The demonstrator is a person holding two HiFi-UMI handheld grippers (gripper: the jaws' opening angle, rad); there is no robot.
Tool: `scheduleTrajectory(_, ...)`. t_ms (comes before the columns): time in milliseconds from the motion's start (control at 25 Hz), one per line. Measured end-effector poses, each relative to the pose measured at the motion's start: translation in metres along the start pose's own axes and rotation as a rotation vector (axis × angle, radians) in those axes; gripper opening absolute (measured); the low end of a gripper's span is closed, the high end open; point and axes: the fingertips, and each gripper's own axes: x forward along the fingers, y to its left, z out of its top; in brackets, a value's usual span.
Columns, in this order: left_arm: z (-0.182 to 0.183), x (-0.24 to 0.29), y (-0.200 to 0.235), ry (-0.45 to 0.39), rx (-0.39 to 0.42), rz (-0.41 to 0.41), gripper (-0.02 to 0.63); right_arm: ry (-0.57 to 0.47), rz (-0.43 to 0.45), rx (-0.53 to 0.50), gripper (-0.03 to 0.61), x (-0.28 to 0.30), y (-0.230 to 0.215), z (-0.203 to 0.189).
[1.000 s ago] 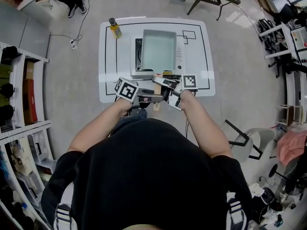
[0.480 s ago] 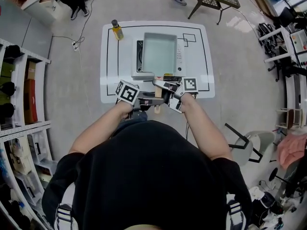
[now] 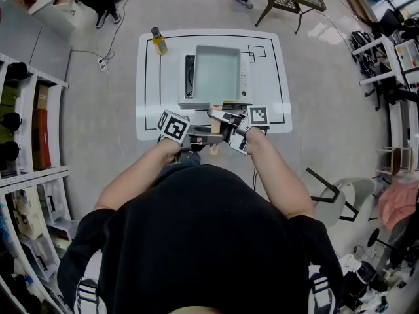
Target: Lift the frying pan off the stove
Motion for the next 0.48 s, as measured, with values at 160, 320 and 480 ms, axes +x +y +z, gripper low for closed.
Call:
scheduleTrajectory(160, 0.0003, -0.0008, -0.0006, -0.002, 0.0, 0.001, 0.15, 0.003, 0.006, 0.006, 0.152, 0.0005, 0.002, -0.0007)
scheduleTrajectory(320, 0.0005, -0.0006, -0.0015, -0.002, 0.005, 0.002, 0.15, 0.001, 0.009, 0.008, 0.152, 0.0005, 0.0024, -0.0006)
scheduleTrajectory(480, -0.0001, 0.001, -0.0019, -0.001, 0.001, 0.003, 0.15, 0.001, 0.01, 0.007, 0.152, -0.0009, 0.0012, -0.0004)
